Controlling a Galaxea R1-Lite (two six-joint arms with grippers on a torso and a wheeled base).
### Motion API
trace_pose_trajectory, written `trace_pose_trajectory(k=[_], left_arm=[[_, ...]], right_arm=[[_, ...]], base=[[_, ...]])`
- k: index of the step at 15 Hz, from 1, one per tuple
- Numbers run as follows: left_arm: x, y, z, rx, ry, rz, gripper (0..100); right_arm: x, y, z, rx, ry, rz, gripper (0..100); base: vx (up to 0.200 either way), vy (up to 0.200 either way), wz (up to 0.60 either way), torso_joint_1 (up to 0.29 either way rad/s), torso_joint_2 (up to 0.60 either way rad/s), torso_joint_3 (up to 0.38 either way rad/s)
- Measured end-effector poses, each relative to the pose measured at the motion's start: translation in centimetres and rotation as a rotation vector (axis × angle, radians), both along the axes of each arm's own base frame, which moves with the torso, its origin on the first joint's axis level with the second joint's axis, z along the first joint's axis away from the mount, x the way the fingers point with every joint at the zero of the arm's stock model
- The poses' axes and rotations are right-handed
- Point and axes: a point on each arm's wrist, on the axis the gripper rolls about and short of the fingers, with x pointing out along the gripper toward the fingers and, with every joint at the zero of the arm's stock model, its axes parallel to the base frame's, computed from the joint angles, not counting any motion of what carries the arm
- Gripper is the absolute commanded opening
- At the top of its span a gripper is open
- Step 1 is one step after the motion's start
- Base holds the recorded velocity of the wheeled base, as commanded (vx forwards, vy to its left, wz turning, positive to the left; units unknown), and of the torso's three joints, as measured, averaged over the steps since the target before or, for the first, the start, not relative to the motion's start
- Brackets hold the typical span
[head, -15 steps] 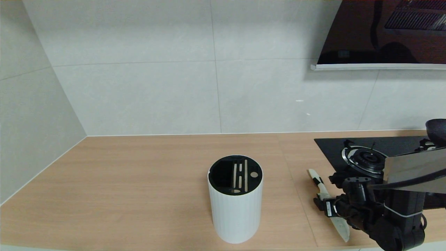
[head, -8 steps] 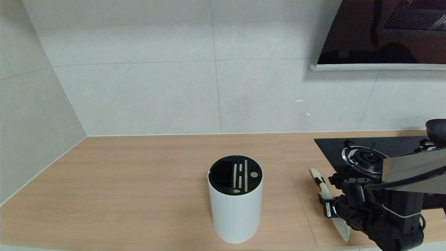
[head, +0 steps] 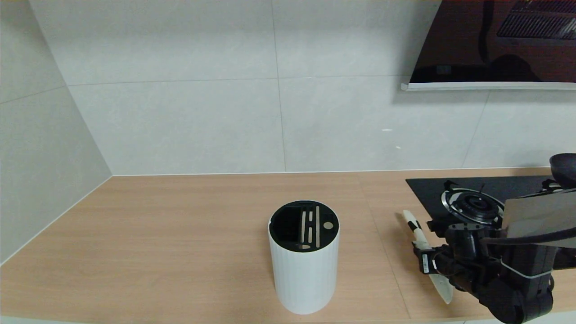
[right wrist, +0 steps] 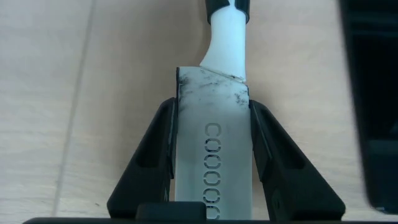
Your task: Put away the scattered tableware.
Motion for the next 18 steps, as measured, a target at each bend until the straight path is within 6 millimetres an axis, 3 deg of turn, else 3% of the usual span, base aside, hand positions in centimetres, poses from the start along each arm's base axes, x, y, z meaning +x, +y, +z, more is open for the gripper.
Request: trace_pose_trajectory(k=[5, 12, 16, 18], left_arm=[[0.0, 0.0, 0.0, 0.000, 0.001, 0.000, 100], [0.0, 0.0, 0.0, 0.004, -0.003, 0.002, 100], [-0.2, -0.1, 1.4, -0.024, -0.109, -0.031, 100], [-0.3, -0.2, 1.7, -0.023, -0.042, -0.113, 100]], right_arm=[[-1.1, 0.3, 4.7, 0.031, -0.082, 0.010, 0], [-4.8, 2.3, 11.2, 0.081, -0.200, 0.108, 0], [-6.9, 2.3, 14.9, 0.087, -0.210, 0.133, 0], [-7.6, 2.2, 16.8, 0.098, -0.241, 0.141, 0]], base=[[0.000, 0.000, 0.00, 0.000, 0.00, 0.000], [0.000, 0.000, 0.00, 0.000, 0.00, 0.000], [0.000, 0.000, 0.00, 0.000, 0.00, 0.000], [0.000, 0.000, 0.00, 0.000, 0.00, 0.000]])
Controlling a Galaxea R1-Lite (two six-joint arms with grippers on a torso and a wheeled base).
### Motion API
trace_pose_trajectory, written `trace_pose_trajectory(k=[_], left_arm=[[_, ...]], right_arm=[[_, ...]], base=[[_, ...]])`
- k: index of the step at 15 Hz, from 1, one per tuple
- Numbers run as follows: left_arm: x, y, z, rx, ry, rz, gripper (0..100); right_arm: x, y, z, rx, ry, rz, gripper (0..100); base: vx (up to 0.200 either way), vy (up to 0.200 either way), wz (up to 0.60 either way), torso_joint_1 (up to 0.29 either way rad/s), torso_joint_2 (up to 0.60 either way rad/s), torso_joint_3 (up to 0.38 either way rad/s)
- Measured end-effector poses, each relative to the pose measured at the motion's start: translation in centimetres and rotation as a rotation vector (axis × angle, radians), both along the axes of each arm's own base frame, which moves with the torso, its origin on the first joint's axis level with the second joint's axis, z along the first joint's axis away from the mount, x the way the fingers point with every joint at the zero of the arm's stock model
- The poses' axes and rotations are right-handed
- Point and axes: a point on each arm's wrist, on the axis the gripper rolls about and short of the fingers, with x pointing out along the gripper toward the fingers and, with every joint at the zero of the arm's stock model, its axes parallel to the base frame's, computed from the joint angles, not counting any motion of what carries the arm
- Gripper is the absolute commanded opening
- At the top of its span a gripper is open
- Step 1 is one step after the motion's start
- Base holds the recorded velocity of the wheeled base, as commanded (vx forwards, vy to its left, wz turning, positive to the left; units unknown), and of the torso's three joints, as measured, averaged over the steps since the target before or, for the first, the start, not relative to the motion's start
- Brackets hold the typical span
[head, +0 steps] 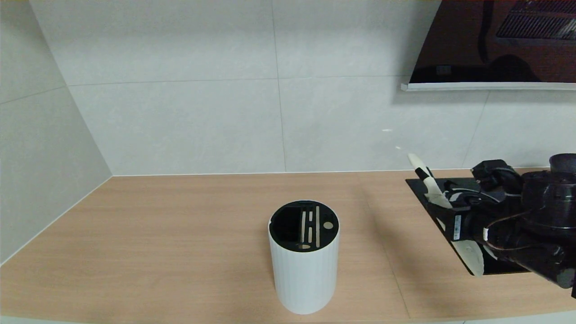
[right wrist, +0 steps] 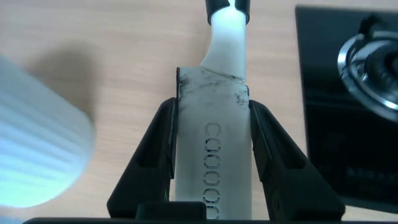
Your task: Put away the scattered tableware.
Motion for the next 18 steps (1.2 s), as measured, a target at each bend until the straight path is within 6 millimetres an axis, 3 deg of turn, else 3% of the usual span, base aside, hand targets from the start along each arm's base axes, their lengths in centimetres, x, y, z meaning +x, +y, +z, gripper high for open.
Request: trace_pose_trajectory(k=[3, 6, 9, 11, 13, 14, 18], left_arm=[[-0.1, -0.3, 3.3, 0.004, 0.062, -0.142, 100], [1.8, -0.6, 9.2, 0.000, 0.120, -0.283, 100], [6.7, -1.3, 13.9, -0.042, 0.233, -0.473, 100], [11.4, -2.7, 16.0, -0.083, 0.256, -0.604, 100], [15.3, -4.6, 17.0, -0.152, 0.203, -0.699, 100], [16.8, -5.5, 16.6, -0.202, 0.220, -0.740, 100], [19.6, -7.7, 15.6, -0.436, 0.325, -0.797, 100]], right_arm=[[0.1, 0.3, 3.3, 0.016, -0.036, 0.021, 0], [-0.1, 1.7, 5.9, 0.050, -0.084, 0.161, 0], [-0.1, 3.0, 7.7, 0.036, -0.154, 0.248, 0], [0.0, 3.8, 8.0, 0.043, -0.162, 0.278, 0], [0.5, 4.3, 7.4, 0.043, -0.143, 0.302, 0], [0.7, 4.6, 7.2, 0.041, -0.136, 0.308, 0], [0.0, 6.5, 7.2, 0.041, -0.132, 0.338, 0]], base=[[0.000, 0.000, 0.00, 0.000, 0.00, 0.000], [0.000, 0.000, 0.00, 0.000, 0.00, 0.000], [0.000, 0.000, 0.00, 0.000, 0.00, 0.000], [0.000, 0.000, 0.00, 0.000, 0.00, 0.000], [0.000, 0.000, 0.00, 0.000, 0.00, 0.000], [0.000, 0.000, 0.00, 0.000, 0.00, 0.000], [0.000, 0.000, 0.00, 0.000, 0.00, 0.000]])
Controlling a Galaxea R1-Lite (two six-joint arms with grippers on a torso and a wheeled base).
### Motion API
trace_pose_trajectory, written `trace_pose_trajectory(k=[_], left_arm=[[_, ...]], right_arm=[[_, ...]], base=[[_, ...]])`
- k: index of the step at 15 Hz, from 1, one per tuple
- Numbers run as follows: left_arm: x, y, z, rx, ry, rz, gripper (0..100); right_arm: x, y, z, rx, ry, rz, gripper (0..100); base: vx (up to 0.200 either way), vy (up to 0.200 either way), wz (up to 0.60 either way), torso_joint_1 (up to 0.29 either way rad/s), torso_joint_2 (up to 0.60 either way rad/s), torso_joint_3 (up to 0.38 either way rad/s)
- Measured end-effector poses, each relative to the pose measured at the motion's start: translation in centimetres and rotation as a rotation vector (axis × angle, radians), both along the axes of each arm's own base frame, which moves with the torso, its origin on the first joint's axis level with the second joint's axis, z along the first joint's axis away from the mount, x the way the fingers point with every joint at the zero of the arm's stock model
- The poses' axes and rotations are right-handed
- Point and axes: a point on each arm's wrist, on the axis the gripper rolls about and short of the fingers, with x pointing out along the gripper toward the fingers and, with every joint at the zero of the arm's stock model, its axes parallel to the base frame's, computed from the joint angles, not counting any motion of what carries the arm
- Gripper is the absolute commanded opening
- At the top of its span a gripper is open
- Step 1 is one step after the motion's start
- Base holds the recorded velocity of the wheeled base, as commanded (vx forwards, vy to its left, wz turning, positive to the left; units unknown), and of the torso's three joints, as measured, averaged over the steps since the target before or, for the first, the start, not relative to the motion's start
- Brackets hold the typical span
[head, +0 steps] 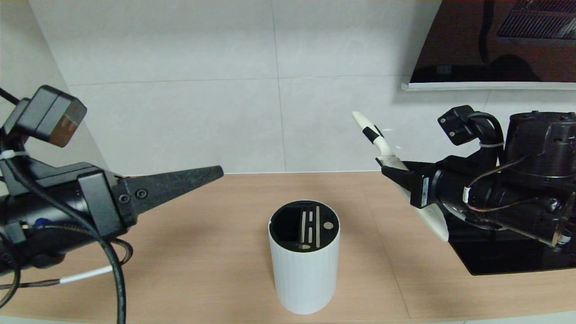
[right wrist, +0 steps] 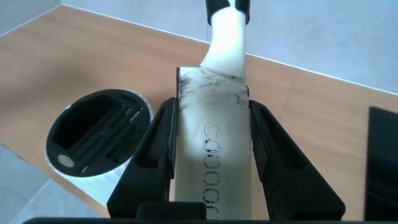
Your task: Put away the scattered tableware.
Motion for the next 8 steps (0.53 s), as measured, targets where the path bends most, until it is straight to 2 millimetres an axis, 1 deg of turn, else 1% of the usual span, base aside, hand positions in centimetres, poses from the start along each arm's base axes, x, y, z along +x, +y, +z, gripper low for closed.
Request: trace_pose_trajectory(k=[2, 4, 6, 8], left_arm=[[1.1, -0.8, 0.1, -0.083, 0.015, -0.007, 100], [2.2, -1.2, -0.3, -0.109, 0.020, 0.040, 100], [3.0, -1.6, -1.0, -0.118, 0.064, 0.055, 100], [3.5, -2.1, -0.9, -0.165, 0.125, 0.048, 100]], right_arm=[[-1.1, 1.6, 0.0, 0.002, -0.003, 0.024, 0], [-2.1, 3.0, -0.2, 0.004, 0.005, 0.042, 0], [-2.7, 3.8, -0.3, 0.018, 0.017, 0.072, 0], [-3.4, 4.6, -0.4, 0.026, 0.024, 0.106, 0]], base=[[0.000, 0.000, 0.00, 0.000, 0.00, 0.000], [0.000, 0.000, 0.00, 0.000, 0.00, 0.000], [0.000, 0.000, 0.00, 0.000, 0.00, 0.000], [0.000, 0.000, 0.00, 0.000, 0.00, 0.000]])
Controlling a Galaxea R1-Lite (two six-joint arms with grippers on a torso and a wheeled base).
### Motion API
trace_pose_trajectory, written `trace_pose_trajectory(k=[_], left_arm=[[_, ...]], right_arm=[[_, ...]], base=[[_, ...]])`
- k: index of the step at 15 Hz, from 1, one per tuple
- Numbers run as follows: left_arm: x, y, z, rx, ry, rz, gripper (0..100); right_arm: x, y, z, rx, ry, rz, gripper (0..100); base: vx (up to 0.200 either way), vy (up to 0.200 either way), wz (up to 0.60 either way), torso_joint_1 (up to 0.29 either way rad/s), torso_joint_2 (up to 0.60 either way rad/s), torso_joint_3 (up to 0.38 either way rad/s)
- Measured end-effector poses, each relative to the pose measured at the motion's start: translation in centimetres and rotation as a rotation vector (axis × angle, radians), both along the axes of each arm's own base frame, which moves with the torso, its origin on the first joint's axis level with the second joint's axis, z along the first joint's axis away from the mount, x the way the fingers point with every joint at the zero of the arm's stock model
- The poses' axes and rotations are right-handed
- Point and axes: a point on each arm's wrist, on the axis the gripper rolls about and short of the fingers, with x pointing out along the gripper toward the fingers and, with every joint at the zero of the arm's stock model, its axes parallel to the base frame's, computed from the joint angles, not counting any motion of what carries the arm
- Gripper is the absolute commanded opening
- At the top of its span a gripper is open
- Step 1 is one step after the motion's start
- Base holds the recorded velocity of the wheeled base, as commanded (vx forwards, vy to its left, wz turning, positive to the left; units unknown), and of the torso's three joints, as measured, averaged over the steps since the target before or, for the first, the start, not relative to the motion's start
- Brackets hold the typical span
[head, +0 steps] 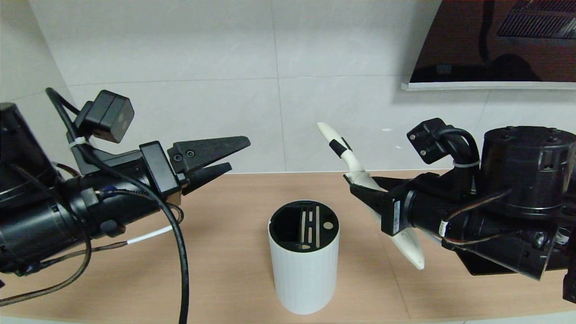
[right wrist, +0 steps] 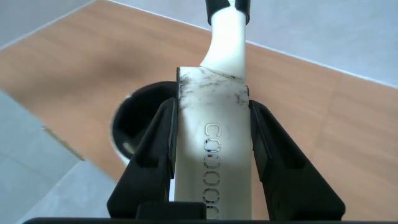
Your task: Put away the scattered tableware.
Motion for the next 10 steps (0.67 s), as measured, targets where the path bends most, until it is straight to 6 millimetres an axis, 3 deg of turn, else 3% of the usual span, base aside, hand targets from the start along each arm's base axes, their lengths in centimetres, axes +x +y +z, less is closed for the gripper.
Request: trace_pose_trajectory(k=[7, 10], left_arm=[[1.6, -1.8, 0.0, -0.069, 0.093, -0.012, 100], [2.1, -3.6, -0.6, -0.058, 0.115, 0.031, 100]], right_arm=[[-1.8, 2.3, -0.3, 0.055, 0.036, 0.091, 0], [-2.1, 3.6, -0.9, 0.079, 0.038, 0.124, 0]], base=[[0.000, 0.000, 0.00, 0.000, 0.00, 0.000], [0.000, 0.000, 0.00, 0.000, 0.00, 0.000]])
